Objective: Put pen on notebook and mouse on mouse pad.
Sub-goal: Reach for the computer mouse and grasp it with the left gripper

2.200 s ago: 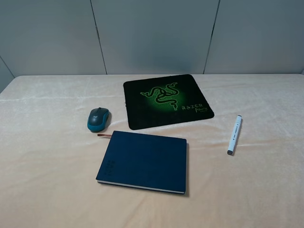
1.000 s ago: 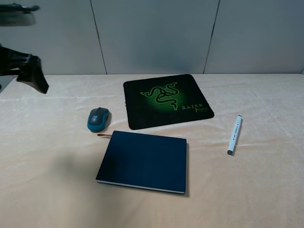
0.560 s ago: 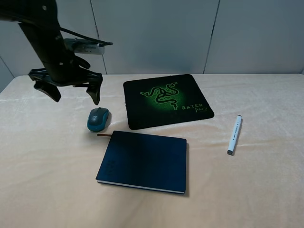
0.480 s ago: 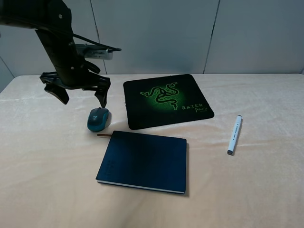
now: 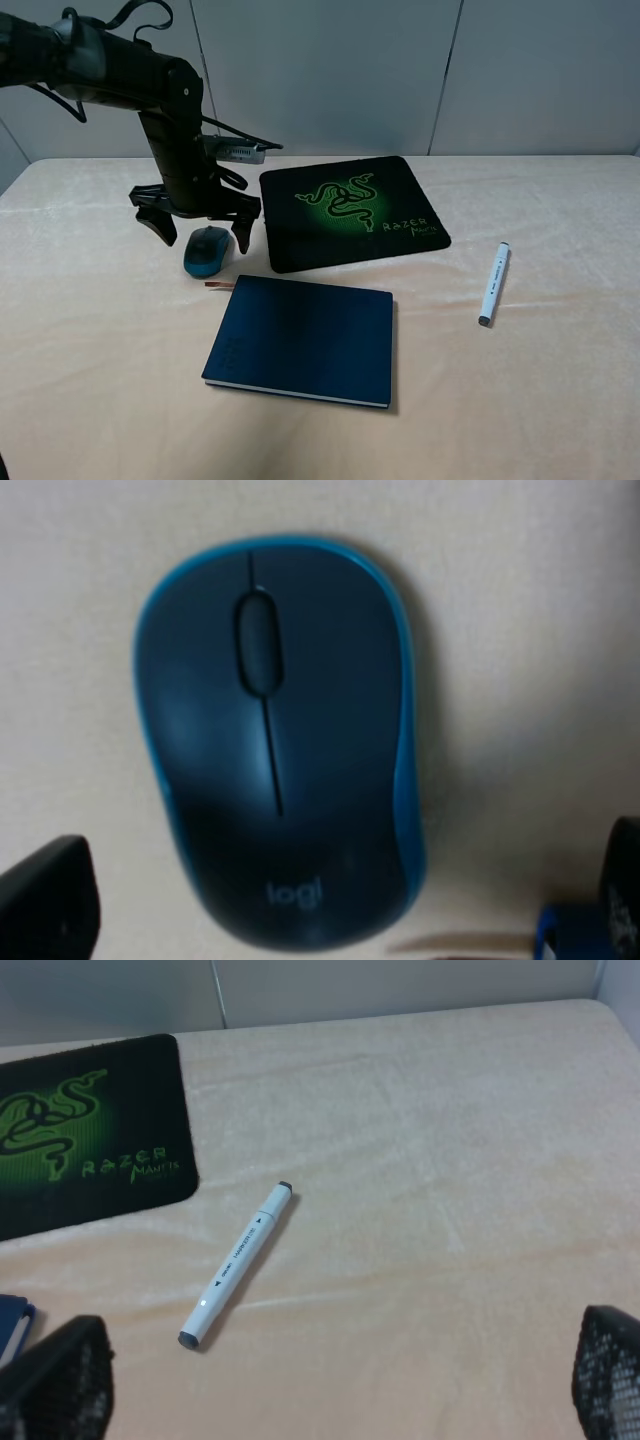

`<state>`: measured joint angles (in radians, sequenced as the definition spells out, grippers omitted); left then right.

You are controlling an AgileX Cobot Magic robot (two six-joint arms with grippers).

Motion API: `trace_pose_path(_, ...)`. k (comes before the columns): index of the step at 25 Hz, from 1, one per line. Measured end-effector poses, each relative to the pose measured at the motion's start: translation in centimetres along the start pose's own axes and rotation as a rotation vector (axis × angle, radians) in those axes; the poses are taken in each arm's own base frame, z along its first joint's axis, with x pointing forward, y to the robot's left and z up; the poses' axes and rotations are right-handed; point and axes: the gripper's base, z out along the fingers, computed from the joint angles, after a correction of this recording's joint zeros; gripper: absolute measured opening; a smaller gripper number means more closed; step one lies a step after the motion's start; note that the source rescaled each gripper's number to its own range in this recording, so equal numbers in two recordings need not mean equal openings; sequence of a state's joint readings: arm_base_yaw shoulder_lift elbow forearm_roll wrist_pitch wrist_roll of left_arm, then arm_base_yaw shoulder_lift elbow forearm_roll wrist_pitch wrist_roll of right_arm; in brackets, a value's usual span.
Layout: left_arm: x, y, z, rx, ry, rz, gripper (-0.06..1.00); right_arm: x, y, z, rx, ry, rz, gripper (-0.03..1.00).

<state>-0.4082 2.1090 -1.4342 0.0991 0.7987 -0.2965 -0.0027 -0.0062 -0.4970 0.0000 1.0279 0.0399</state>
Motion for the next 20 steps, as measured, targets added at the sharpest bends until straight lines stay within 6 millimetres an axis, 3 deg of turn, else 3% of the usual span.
trace_pose_path(9, -0.3, -0.3, 2.8, 0.000, 0.008, 0.003, 1.00, 0.0, 0.0, 0.0, 0.000, 0.000, 0.000, 1.00)
trace_pose_path(12, -0.4, -0.3, 3.0, 0.003, 0.007, 0.002, 0.91, 0.0, 0.0, 0.0, 0.000, 0.000, 0.000, 1.00)
trace_pose_path(16, -0.4, -0.3, 3.0, 0.003, 0.001, 0.003, 0.53, 0.0, 0.0, 0.0, 0.000, 0.000, 0.000, 1.00)
trace_pose_path(20, -0.4, -0.3, 3.0, 0.000, 0.000, 0.006, 0.03, 0.0, 0.0, 0.0, 0.000, 0.000, 0.000, 1.00)
